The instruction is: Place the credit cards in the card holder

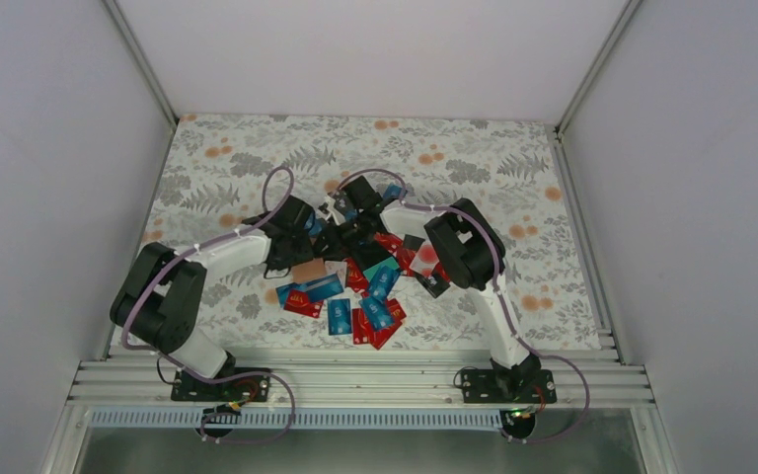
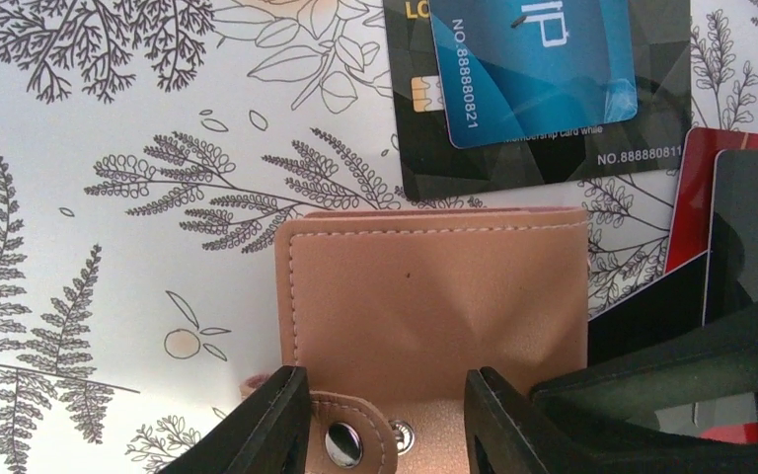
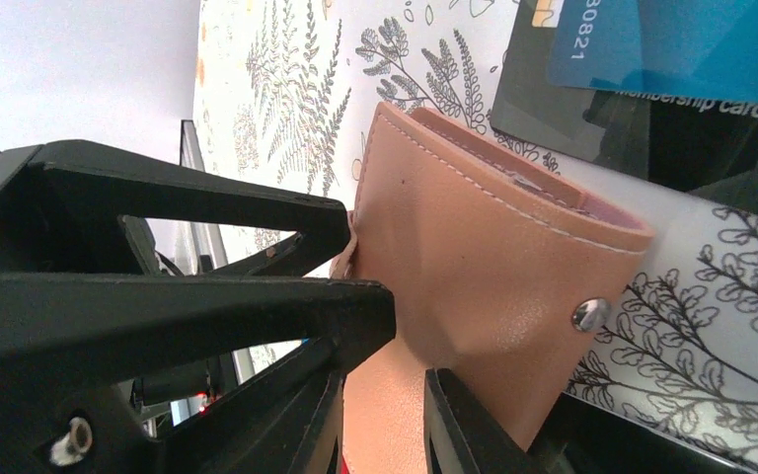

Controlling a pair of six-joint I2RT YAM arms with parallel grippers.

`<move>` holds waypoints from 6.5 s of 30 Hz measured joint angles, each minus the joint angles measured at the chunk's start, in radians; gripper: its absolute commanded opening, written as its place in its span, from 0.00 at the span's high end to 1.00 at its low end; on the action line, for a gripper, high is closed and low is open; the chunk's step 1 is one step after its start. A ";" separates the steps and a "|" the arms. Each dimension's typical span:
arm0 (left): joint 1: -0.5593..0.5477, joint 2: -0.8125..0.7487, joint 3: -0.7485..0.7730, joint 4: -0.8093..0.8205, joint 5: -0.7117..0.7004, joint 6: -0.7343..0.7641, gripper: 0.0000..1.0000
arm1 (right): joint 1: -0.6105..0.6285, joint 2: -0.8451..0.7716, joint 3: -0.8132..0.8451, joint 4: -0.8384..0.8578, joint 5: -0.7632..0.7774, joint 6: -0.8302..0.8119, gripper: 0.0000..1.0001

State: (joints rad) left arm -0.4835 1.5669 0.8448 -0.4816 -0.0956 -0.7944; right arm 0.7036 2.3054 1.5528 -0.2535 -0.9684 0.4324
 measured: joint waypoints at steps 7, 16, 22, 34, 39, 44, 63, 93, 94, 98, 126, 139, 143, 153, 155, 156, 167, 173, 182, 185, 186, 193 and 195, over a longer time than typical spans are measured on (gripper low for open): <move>-0.003 -0.037 0.000 -0.043 -0.005 -0.003 0.41 | 0.000 0.000 0.021 -0.029 0.011 -0.010 0.75; 0.005 -0.148 0.046 -0.080 0.014 0.022 0.48 | 0.007 0.000 0.024 -0.030 0.009 -0.020 0.72; 0.103 -0.169 0.033 -0.069 0.018 0.076 0.75 | 0.016 0.000 0.033 -0.034 0.003 -0.033 0.69; 0.157 -0.054 -0.012 0.041 0.073 0.167 0.85 | 0.056 0.000 0.130 -0.066 0.016 -0.033 0.73; 0.163 -0.026 -0.028 0.061 0.078 0.182 0.85 | 0.063 0.003 0.140 -0.084 0.040 -0.033 0.74; 0.163 -0.025 -0.045 0.072 0.079 0.185 0.85 | 0.075 0.023 0.150 -0.097 0.062 -0.033 0.74; 0.164 -0.025 -0.059 0.100 0.082 0.185 0.86 | 0.093 0.047 0.172 -0.122 0.100 -0.017 0.91; 0.166 0.002 -0.059 0.107 0.081 0.204 0.87 | 0.091 0.046 0.183 -0.178 0.164 -0.010 0.96; 0.166 0.003 -0.059 0.107 0.081 0.204 0.87 | 0.089 0.046 0.183 -0.180 0.165 -0.010 0.95; 0.167 0.008 -0.059 0.108 0.081 0.205 0.87 | 0.086 0.046 0.183 -0.183 0.170 -0.011 0.96; 0.160 0.032 -0.046 0.105 0.063 0.211 0.87 | 0.072 0.024 0.153 -0.188 0.158 -0.003 0.96; 0.160 -0.045 0.003 0.056 0.034 0.217 0.86 | 0.072 0.016 0.154 -0.209 0.158 0.010 0.96; 0.160 -0.044 0.008 0.087 0.085 0.247 0.86 | 0.072 0.016 0.152 -0.211 0.177 0.012 0.95; 0.153 0.055 0.010 0.145 0.201 0.291 0.86 | 0.069 0.016 0.152 -0.217 0.196 0.012 0.96; 0.153 0.063 0.010 0.151 0.206 0.293 0.86 | 0.069 0.016 0.148 -0.216 0.197 0.012 0.96; 0.153 0.065 0.010 0.153 0.209 0.293 0.86 | 0.068 0.016 0.146 -0.215 0.197 0.012 0.96; 0.152 0.087 0.010 0.173 0.209 0.293 0.86 | 0.064 -0.001 0.128 -0.219 0.190 0.021 0.96; 0.138 0.111 0.010 0.194 0.192 0.293 0.86 | 0.064 -0.003 0.128 -0.245 0.191 0.031 0.96; 0.123 0.114 0.010 0.203 0.167 0.293 0.87 | 0.063 -0.015 0.085 -0.222 0.189 0.045 0.96; 0.120 0.114 0.010 0.203 0.156 0.293 0.87 | 0.063 -0.024 0.065 -0.204 0.189 0.054 0.96; 0.118 0.114 0.010 0.204 0.152 0.293 0.87 | 0.063 -0.029 0.059 -0.203 0.188 0.056 0.96; 0.093 0.131 0.014 0.234 0.129 0.291 0.87 | 0.063 -0.034 0.062 -0.210 0.183 0.064 0.96; 0.081 0.137 0.015 0.251 0.123 0.289 0.87 | 0.063 -0.034 0.077 -0.223 0.187 0.066 0.96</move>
State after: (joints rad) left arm -0.4026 1.7039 0.8597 -0.2310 0.0277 -0.5056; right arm 0.7662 2.2719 1.6302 -0.4767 -0.7815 0.4984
